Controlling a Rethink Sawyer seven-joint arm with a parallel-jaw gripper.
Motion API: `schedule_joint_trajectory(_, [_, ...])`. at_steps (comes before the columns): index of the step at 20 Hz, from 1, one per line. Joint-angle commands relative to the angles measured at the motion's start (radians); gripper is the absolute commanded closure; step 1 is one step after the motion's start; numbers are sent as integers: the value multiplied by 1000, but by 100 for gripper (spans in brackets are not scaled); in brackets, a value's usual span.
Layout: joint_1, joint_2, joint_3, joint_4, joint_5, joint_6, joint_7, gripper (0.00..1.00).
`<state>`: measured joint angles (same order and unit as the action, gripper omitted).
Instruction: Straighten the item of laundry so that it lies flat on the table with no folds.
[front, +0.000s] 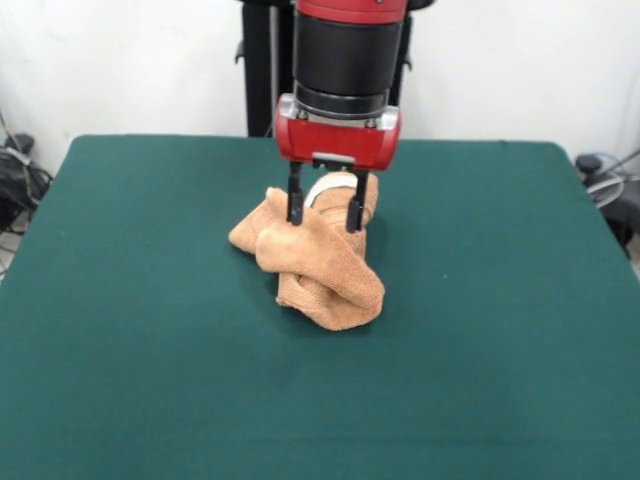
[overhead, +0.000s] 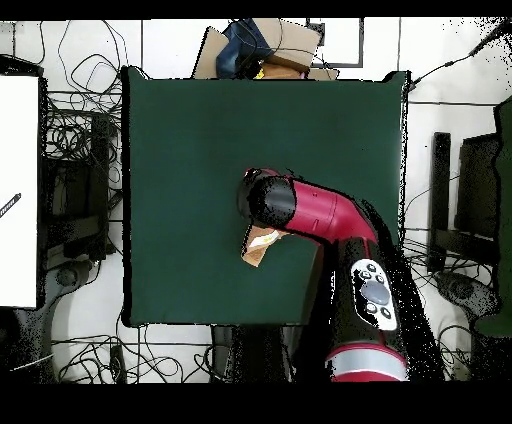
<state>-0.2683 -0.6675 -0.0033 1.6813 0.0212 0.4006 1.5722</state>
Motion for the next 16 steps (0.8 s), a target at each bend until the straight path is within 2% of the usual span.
schedule_joint_trajectory(1, [-11, 33, 62, 42, -76, -38, 56, 0])
schedule_joint_trajectory(5, [-34, 66, 95, 53, -96, -72, 28, 0])
schedule_joint_trajectory(8, [-9, 76, 76, 42, -112, -88, 48, 0])
schedule_joint_trajectory(16, [-16, 103, 104, 8, -142, -86, 38, 0])
